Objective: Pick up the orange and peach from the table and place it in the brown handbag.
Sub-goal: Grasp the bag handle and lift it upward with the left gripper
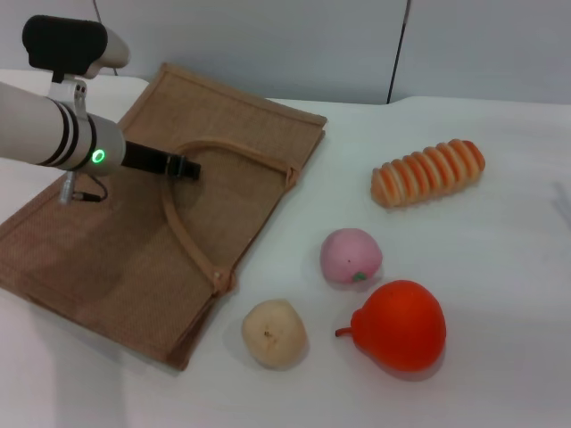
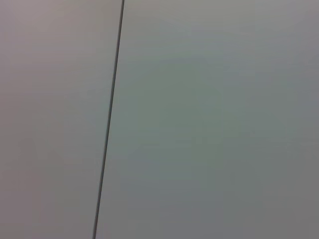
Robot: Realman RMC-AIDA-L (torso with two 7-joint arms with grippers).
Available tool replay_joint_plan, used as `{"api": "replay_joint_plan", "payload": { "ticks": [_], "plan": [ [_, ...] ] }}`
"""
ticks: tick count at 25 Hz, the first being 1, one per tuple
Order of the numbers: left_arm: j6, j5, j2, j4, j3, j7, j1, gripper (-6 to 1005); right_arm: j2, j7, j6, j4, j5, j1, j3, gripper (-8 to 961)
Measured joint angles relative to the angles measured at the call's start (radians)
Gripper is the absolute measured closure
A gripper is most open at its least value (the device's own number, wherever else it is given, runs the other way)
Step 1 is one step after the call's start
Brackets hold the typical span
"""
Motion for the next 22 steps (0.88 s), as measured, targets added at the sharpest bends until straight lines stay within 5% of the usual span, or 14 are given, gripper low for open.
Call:
{"api": "replay_joint_plan", "payload": {
  "ticks": [22],
  "plan": [
    [0.0, -0.001, -0.004, 0.002, -0.011, -0.01, 0.007, 669, 0.0, 0.0, 0.0, 0.0, 0.002, -0.006, 0.0, 104]
  ]
}}
